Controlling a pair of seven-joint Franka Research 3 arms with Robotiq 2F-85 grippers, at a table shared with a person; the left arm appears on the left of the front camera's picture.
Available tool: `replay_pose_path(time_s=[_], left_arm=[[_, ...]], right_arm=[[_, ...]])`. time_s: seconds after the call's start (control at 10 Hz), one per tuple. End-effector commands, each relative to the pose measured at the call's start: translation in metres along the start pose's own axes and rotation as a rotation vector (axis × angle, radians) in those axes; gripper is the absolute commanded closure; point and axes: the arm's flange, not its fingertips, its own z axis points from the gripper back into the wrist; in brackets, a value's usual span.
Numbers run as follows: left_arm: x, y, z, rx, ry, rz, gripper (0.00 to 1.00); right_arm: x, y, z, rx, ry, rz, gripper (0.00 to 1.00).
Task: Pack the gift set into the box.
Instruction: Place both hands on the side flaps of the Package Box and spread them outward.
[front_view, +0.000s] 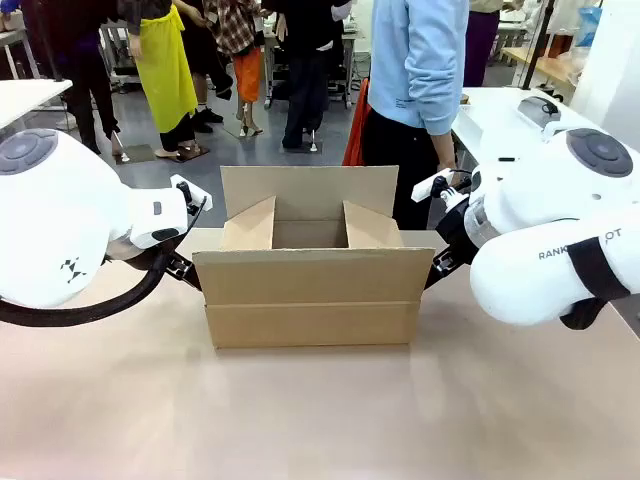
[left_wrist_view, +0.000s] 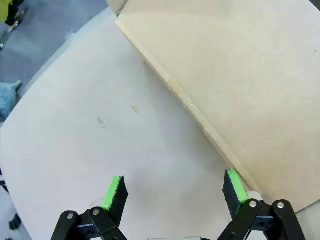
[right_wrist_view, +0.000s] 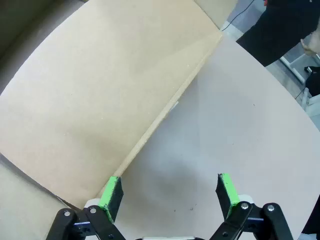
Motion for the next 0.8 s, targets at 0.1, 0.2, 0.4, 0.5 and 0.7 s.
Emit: replay_pose_path(time_s=[0.1, 0.2, 0.4, 0.5, 0.7], left_arm=[[0.0001, 0.0000, 0.0002, 0.000, 0.000, 0.000, 0.00], [0.0001, 0.0000, 0.0002, 0.000, 0.000, 0.000, 0.00], [0.0001, 0.0000, 0.0002, 0.000, 0.000, 0.000, 0.00], [0.0001, 0.0000, 0.0002, 0.000, 0.000, 0.000, 0.00], [0.0001, 0.0000, 0.0002, 0.000, 0.000, 0.000, 0.00]], right_arm=[[0.0000, 0.0000, 0.0000, 0.000, 0.000, 0.000, 0.00], [0.0000, 0.0000, 0.0000, 0.000, 0.000, 0.000, 0.00], [0.0000, 0.0000, 0.0000, 0.000, 0.000, 0.000, 0.00], [0.0000, 0.0000, 0.0000, 0.000, 0.000, 0.000, 0.00], [0.0000, 0.0000, 0.0000, 0.000, 0.000, 0.000, 0.00]])
